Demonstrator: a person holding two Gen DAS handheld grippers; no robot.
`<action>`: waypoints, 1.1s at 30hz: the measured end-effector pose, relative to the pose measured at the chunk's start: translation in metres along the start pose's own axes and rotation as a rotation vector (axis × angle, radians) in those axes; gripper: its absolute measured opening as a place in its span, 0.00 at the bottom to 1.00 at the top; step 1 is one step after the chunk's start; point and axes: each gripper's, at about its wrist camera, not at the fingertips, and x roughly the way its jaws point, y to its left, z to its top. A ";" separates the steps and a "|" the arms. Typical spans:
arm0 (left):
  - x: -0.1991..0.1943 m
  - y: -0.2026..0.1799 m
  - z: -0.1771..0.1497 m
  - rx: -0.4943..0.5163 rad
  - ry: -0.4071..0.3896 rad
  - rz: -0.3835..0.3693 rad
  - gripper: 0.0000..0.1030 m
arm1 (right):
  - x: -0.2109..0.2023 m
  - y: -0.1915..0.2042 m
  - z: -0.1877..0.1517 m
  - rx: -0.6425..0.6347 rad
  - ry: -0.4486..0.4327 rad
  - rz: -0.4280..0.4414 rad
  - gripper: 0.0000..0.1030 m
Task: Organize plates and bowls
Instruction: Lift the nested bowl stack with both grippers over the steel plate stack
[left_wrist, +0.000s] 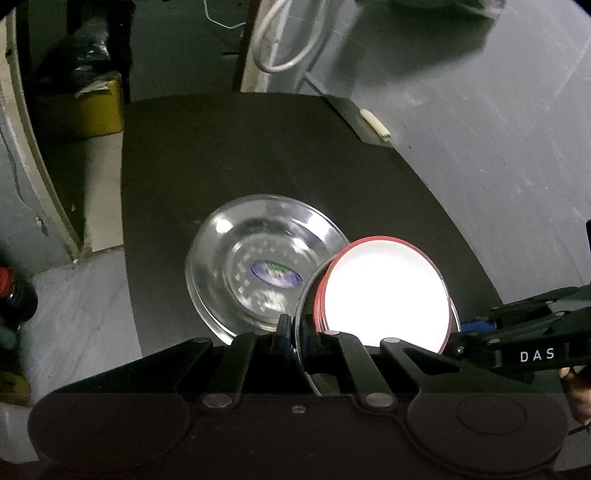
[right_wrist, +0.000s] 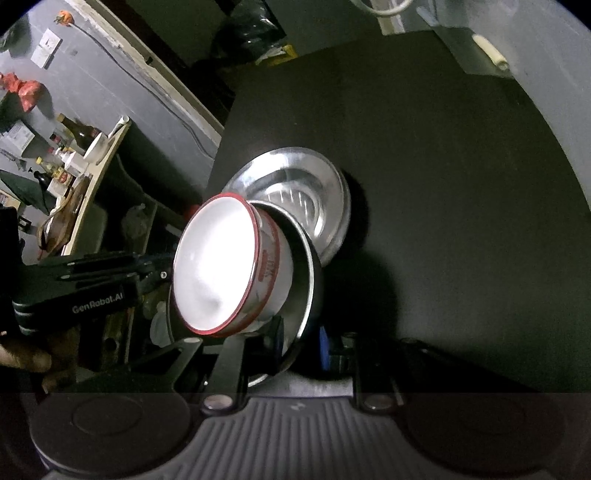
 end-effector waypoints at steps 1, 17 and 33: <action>0.002 0.003 0.003 -0.007 -0.004 0.003 0.03 | 0.002 0.001 0.006 -0.007 -0.001 -0.001 0.21; 0.040 0.047 0.046 -0.094 -0.007 0.046 0.03 | 0.050 0.010 0.066 -0.060 0.034 -0.019 0.21; 0.061 0.063 0.056 -0.131 0.015 0.057 0.03 | 0.076 0.000 0.079 0.004 0.039 -0.039 0.20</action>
